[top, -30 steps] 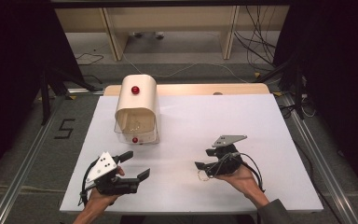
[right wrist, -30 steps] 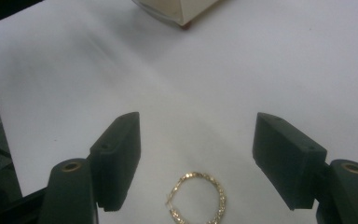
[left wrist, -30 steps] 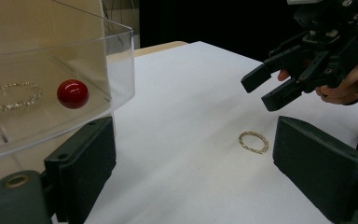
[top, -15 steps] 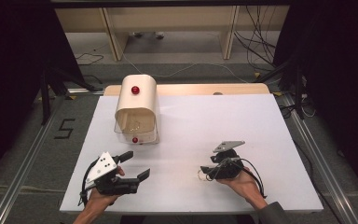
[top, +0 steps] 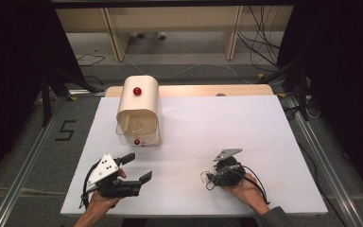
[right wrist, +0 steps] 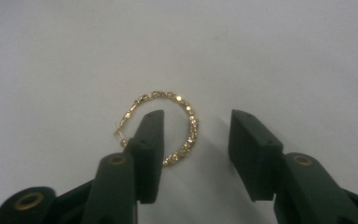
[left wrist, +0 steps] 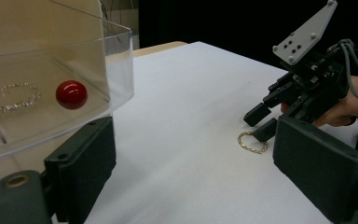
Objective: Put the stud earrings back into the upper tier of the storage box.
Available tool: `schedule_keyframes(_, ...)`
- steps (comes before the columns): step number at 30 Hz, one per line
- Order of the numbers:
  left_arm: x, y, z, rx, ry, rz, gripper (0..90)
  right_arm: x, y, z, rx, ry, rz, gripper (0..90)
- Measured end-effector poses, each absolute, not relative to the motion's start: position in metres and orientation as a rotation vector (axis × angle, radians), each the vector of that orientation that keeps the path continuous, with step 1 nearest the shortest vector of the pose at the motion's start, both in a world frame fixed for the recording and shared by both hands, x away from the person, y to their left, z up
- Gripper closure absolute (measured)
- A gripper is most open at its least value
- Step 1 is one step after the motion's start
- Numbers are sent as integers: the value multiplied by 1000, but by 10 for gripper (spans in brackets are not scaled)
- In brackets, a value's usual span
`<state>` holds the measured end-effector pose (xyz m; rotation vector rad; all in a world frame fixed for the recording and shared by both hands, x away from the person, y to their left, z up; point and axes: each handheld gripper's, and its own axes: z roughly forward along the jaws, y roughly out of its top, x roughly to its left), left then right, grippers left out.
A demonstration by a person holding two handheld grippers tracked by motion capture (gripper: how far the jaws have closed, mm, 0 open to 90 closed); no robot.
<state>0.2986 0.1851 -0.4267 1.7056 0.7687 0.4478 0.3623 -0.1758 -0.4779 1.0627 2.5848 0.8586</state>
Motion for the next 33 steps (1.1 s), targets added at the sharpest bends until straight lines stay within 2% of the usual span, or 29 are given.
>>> schedule_keyframes(12,298,185,-427,1709,769,447,127,362,-181,-477,1064,2586,825,852)
schedule_keyframes(20,299,185,-427,1706,769,448,128,364,-185,-472,1064,2573,879,861)
schedule_keyframes(33,300,185,-428,1713,777,448,127,366,-182,-421,983,2464,1109,860)
